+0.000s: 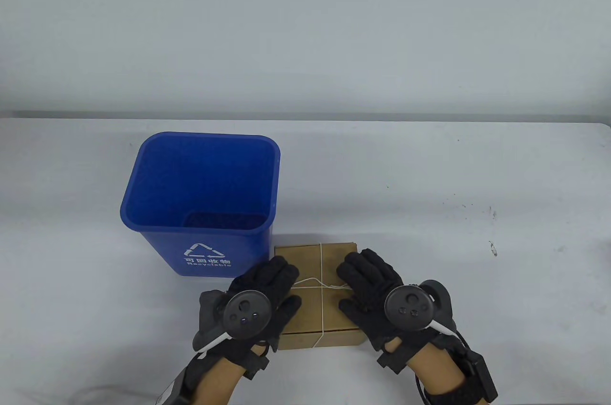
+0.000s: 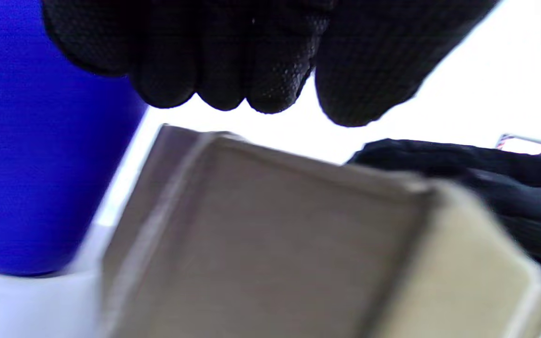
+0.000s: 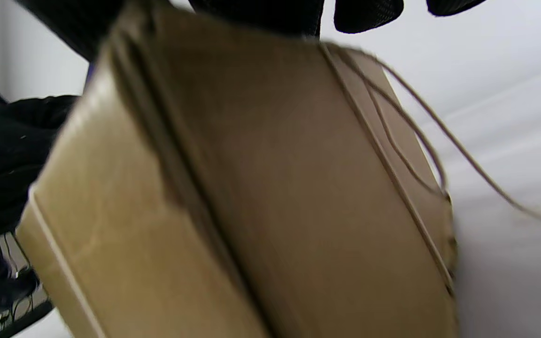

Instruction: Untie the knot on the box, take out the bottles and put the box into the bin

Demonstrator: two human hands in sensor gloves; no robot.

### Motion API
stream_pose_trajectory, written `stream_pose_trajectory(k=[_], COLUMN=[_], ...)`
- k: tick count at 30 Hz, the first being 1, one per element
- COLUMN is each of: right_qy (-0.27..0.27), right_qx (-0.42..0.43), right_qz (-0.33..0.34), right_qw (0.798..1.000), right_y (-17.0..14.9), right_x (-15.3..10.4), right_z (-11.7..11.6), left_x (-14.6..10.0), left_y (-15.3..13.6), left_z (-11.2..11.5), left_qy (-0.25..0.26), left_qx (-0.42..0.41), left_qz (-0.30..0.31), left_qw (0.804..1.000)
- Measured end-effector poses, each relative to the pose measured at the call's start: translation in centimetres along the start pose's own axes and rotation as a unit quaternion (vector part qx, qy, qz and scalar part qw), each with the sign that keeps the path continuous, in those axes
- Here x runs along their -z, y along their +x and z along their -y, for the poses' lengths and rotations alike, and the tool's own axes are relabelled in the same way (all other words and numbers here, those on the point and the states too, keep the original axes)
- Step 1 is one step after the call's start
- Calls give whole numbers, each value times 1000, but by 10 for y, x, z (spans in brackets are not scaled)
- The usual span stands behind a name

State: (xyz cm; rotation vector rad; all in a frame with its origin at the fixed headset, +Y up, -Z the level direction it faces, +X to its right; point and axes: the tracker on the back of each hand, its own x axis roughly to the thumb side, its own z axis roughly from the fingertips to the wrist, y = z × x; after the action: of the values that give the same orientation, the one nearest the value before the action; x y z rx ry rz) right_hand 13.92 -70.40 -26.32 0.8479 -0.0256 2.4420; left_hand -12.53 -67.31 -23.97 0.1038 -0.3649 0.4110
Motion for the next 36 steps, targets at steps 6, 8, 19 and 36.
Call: stream_pose_trajectory(k=[6, 8, 19, 36], right_qy=[16, 19, 28, 39], right_qx=[6, 8, 20, 25], right_qz=[3, -3, -18, -37], right_qw=[1000, 1000, 999, 998], right_y=[-2, 0, 1, 0], right_x=[-2, -2, -1, -3], right_z=[-4, -4, -6, -7], left_x=[6, 11, 29, 7], left_y=[10, 19, 22, -4], left_z=[10, 16, 25, 4], left_qy=[5, -6, -42, -11], left_qx=[8, 32, 19, 14], left_qz=[41, 57, 35, -11], left_qw=[999, 998, 998, 1000])
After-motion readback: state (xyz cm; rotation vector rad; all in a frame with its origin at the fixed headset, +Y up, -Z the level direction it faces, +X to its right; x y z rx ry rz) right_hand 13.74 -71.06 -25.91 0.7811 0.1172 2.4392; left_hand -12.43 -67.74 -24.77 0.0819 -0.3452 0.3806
